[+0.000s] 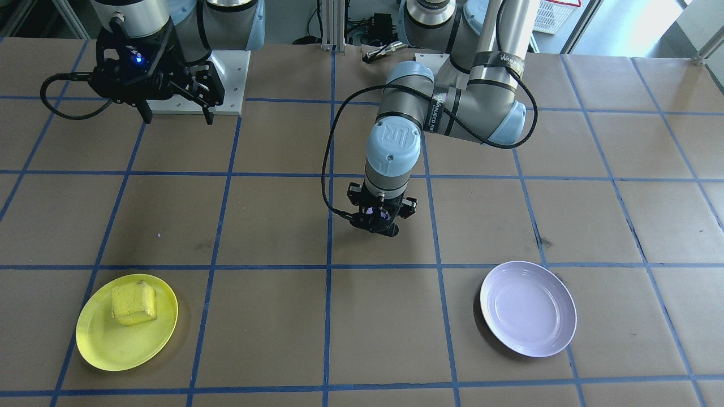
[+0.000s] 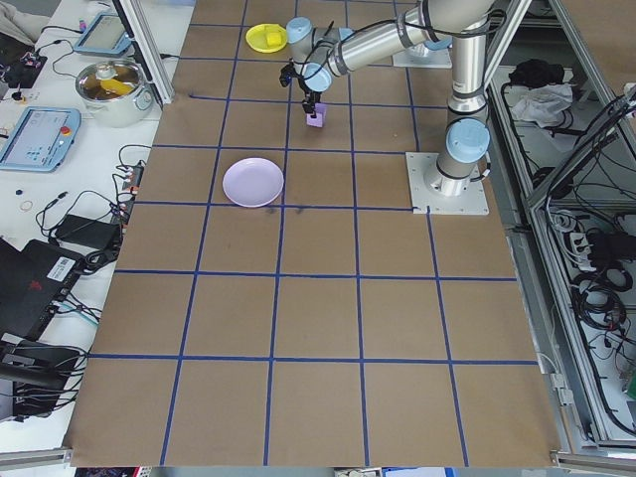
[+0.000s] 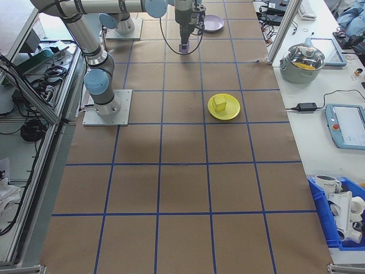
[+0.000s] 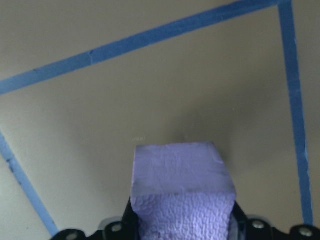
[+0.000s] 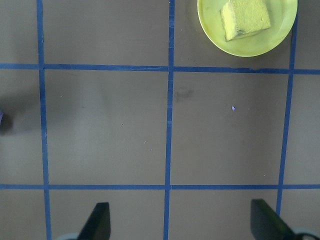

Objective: Sort blocks by color into plates

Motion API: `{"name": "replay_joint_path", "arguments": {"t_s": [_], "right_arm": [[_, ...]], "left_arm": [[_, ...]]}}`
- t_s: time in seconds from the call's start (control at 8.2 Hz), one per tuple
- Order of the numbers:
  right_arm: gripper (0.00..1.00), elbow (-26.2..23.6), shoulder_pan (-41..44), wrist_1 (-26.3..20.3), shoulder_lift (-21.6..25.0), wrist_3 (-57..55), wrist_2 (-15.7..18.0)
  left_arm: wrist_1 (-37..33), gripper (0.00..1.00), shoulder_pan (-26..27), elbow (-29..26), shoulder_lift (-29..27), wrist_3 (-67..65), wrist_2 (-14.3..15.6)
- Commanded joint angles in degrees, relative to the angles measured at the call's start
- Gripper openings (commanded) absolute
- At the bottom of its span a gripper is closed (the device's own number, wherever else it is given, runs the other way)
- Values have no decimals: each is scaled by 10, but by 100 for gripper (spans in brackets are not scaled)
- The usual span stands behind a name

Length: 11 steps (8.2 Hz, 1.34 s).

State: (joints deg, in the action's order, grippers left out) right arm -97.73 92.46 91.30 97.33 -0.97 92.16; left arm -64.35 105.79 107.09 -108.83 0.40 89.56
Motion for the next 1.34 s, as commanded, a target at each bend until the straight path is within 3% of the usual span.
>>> {"name": "replay_joint_path", "arguments": {"t_s": [0.0,0.37,0.61,0.73,1.22], "right_arm": [[100,-2,0,2,1,0,-1],[100,-3,0,3,0,0,-7],[100,-3,0,3,1,0,-6],[100,-3,0,4,1,-1,-7],[100,-3,0,4,1,0,-7]], "left_arm": [[-92,0,-55,-52,69,8,6],[-111,0,-223,-123,69,109,12],[-47,0,-286,-130,30,146,11],[-15,0,-303,-134,4,161,5],[-3,0,-310,-187,-68,162,6]]}}
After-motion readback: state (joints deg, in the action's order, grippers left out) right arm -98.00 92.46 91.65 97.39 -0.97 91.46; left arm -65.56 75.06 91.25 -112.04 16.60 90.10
